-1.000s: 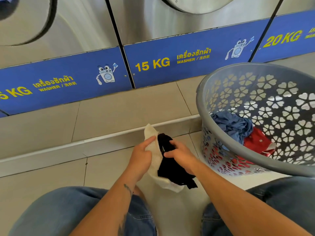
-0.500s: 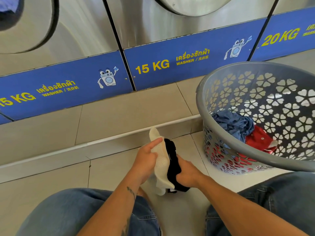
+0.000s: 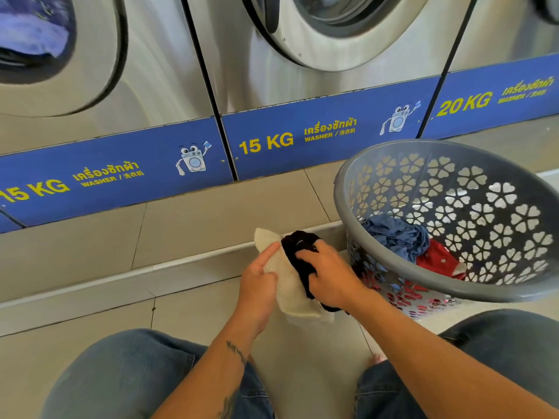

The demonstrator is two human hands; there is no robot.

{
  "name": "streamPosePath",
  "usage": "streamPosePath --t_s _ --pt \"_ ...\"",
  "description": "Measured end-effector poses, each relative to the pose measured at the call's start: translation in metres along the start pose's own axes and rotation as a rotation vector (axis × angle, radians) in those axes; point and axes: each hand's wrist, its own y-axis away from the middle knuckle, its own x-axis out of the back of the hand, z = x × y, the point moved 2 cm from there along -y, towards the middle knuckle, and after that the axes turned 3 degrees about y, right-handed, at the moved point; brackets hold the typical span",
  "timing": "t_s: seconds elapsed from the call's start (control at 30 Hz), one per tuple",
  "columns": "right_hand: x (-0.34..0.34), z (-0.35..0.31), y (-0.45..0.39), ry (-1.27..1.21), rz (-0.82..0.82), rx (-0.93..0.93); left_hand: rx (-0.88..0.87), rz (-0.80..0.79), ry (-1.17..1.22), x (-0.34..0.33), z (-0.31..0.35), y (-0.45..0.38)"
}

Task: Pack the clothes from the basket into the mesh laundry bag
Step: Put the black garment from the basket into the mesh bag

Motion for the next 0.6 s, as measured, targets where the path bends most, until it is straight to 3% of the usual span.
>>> streamPosePath --t_s 0.1,0.2,0.37,0.47,0.6 --pt "-0.023 0.016 0.015 0.205 -0.258 -0.049 -0.016 -0.066 0.009 -0.004 0.008 0.010" --pt "-0.025 0.017 0.020 0.078 -0.364 -0.084 -0.038 -0.137 -0.070 -0.002 0.016 0.016" --pt "-0.004 0.007 0.018 -0.511 -0.114 -0.288 -0.042 -0.092 -0.024 0.008 0.034 0.016" --pt "-0.009 0.011 0.028 -0.726 -0.211 -0.375 -0.046 -0.103 0.024 0.009 0.046 0.023" --pt "-0.007 0.005 0.028 -0.613 -0.132 -0.350 -0.066 -0.073 -0.066 0.008 0.052 0.036"
